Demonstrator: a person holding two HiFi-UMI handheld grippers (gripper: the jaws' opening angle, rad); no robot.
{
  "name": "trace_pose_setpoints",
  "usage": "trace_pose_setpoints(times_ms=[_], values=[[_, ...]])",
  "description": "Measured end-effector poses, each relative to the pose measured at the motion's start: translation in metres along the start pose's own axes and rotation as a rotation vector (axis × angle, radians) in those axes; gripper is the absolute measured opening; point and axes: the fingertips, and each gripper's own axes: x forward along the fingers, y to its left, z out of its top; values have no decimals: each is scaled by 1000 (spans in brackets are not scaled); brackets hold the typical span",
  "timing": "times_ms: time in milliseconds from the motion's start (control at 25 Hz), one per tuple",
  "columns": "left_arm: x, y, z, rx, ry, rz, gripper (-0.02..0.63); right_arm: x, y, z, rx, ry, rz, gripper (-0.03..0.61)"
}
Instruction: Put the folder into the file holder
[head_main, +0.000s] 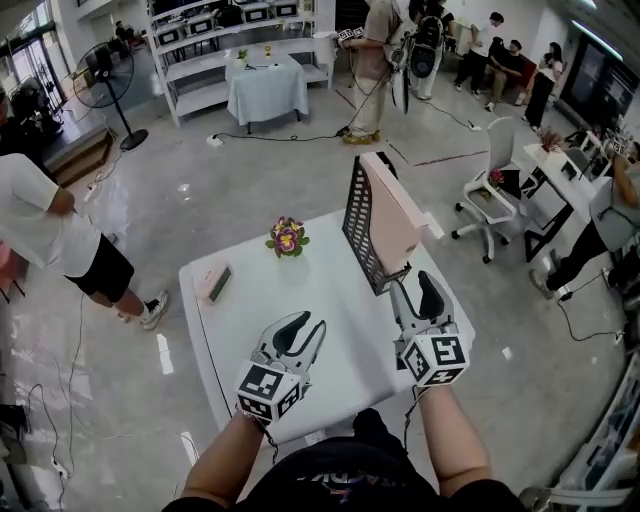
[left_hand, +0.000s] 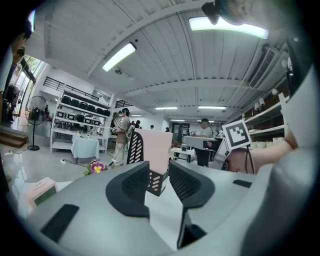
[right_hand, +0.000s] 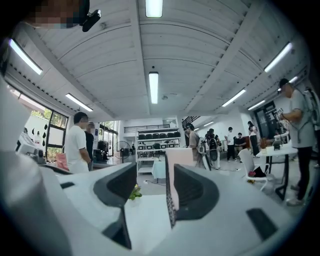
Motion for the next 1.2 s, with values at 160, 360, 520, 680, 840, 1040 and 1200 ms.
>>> trace_pose_setpoints(times_ms=[160, 360, 520, 680, 840, 1040, 1200], values=[[-12, -10, -2, 7, -8, -25, 141, -20, 42, 1, -35, 0, 128, 207], [-25, -20, -11, 2, -11, -15, 144, -42, 80, 4, -111, -6, 242, 80], [-28, -33, -12, 5, -29, 21, 144, -55, 88, 5, -107, -22, 315, 2], [-30, -44, -6, -15, -60, 97, 119, -66, 88, 8, -111, -16, 398, 2], [-32, -65, -4, -42, -78, 200, 33, -83, 78, 10, -97, -8, 485, 2], [-33, -105, -15, -43, -59, 289, 3, -112, 64, 7, -76, -3, 583, 2], [-42, -133, -17, -36, -58, 350, 3, -134, 61, 8, -62, -9, 657, 2]])
